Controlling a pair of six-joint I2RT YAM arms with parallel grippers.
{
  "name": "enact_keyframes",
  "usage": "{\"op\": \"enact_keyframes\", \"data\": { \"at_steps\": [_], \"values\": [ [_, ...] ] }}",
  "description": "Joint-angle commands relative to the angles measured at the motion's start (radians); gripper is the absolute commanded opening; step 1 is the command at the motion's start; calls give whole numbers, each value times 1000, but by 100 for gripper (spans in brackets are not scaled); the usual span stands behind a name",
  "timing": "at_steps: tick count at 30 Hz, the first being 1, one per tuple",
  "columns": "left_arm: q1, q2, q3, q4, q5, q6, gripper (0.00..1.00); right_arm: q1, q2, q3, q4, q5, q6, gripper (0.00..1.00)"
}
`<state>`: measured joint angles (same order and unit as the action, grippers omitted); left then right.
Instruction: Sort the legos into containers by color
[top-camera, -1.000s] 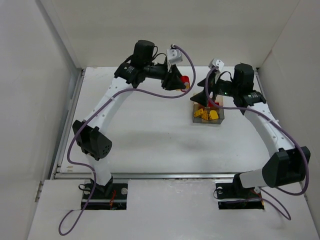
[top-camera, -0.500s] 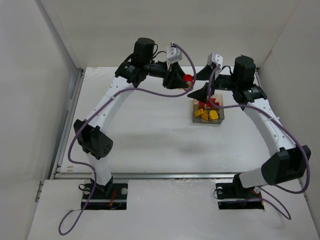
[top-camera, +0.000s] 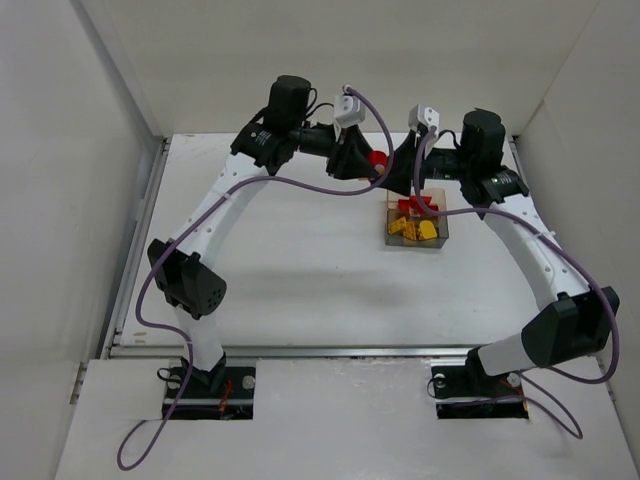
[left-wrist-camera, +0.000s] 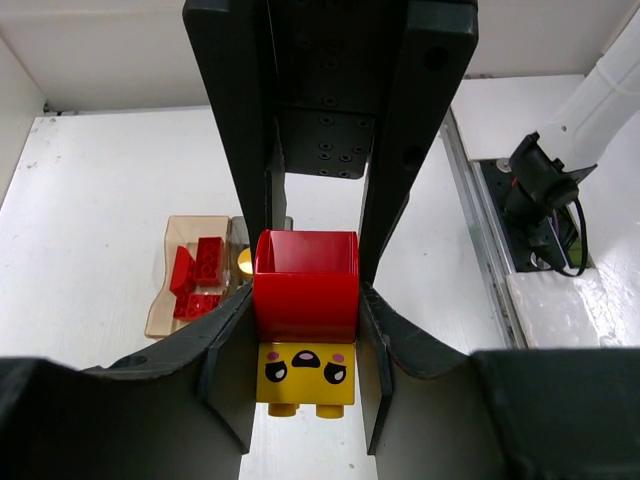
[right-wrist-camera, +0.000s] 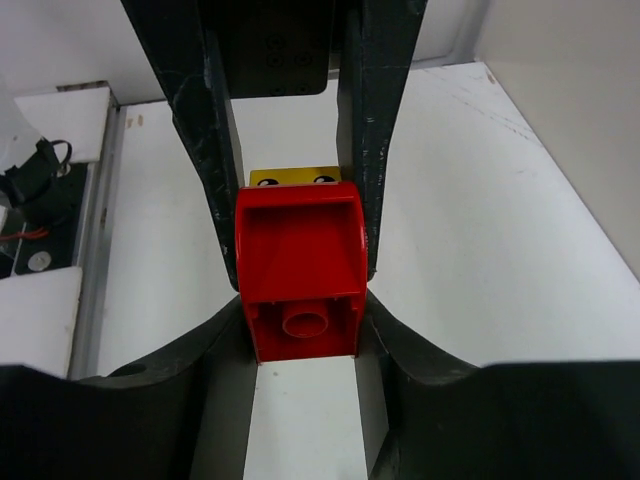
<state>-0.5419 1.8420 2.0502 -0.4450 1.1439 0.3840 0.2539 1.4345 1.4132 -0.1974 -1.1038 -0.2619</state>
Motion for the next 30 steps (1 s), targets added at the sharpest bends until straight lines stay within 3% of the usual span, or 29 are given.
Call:
{"op": "enact_keyframes", "data": {
  "at_steps": [1,6,7,8,11,12,15,20,22,29,30],
  "values": [
    [-3,-15,38,34,16,-2,0,10,-2,47,39,-14,4,20],
    [-3,-15,38,16,5,9,2,10,-2,47,39,4,24,0],
    [-3,-15,38,15,-4,22,7,10,-2,47,39,15,24,0],
    [-3,-15,38,-10,-4,32,23,10,-2,47,39,15,24,0],
    [-3,-15,38,-66,-13,87,50,10,-13,38,39,39,24,0],
    [-3,-24,38,-81,-13,104,64,10,-13,27,39,39,24,0],
    [6,-24,38,-130,-13,156,75,10,-22,18,39,48,24,0],
    [45,-44,47,-218,-35,248,77,1,-22,0,39,48,15,0],
    [54,-44,47,-241,-45,260,74,1,-31,0,39,48,15,0],
    [28,-44,36,-206,-24,217,41,1,-22,0,39,30,15,0],
    [28,-44,36,-205,-24,217,41,1,-22,0,39,30,15,0]
  ]
}}
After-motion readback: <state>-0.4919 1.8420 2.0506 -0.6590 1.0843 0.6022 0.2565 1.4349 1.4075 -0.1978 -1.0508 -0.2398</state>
